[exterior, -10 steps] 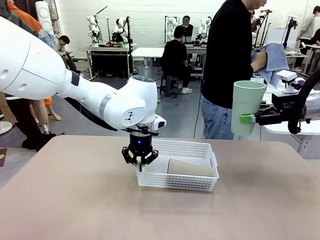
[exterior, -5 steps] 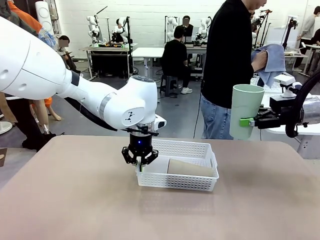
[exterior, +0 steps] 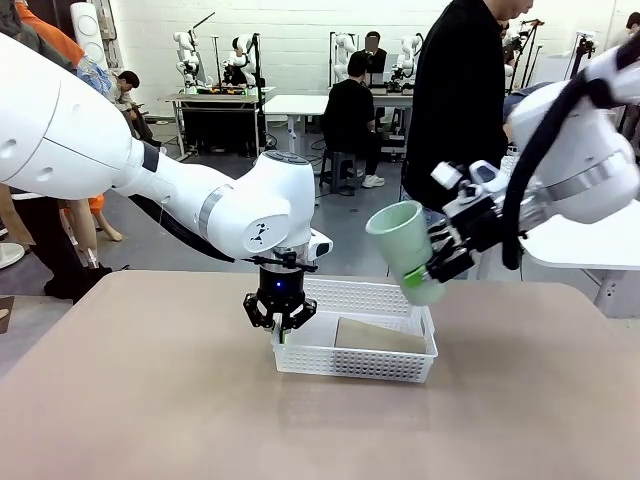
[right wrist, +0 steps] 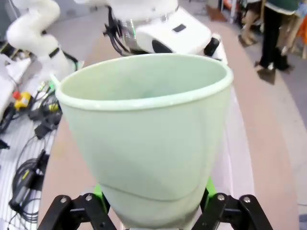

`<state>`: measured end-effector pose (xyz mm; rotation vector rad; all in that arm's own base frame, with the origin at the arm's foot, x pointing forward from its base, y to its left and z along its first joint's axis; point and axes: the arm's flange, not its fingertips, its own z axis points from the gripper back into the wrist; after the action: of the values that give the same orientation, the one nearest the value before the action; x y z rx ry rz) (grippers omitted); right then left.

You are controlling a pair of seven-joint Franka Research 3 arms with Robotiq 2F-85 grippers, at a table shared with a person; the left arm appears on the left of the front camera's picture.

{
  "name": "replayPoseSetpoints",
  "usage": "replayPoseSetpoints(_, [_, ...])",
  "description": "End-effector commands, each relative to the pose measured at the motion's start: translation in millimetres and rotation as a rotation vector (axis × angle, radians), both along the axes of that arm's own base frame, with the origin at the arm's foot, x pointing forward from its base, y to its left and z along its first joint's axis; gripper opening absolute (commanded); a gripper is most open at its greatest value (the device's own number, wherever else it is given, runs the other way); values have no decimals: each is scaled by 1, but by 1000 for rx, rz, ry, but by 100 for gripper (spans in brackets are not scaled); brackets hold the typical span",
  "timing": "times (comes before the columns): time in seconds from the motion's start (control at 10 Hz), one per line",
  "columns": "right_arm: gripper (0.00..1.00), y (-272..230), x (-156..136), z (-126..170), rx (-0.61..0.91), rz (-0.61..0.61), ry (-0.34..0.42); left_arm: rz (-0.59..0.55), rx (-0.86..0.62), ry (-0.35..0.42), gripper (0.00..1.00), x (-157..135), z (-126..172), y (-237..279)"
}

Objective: Clean and organize the cups into the basket.
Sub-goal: Pick up the Reusable plastic cup from the right side of the table and stack it inside the Organizing basket in the center of the table.

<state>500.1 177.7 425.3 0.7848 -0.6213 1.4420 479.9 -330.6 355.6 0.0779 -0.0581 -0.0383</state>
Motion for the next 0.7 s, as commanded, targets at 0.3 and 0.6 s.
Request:
replayPoseSetpoints(0.3, [82,51,37,-26,-252,57,-39,-1,1,0,0,0,0,0])
replayPoseSetpoints(0.6, [82,65,45,-22,-389,61,-78,-1,1,0,0,0,0,0])
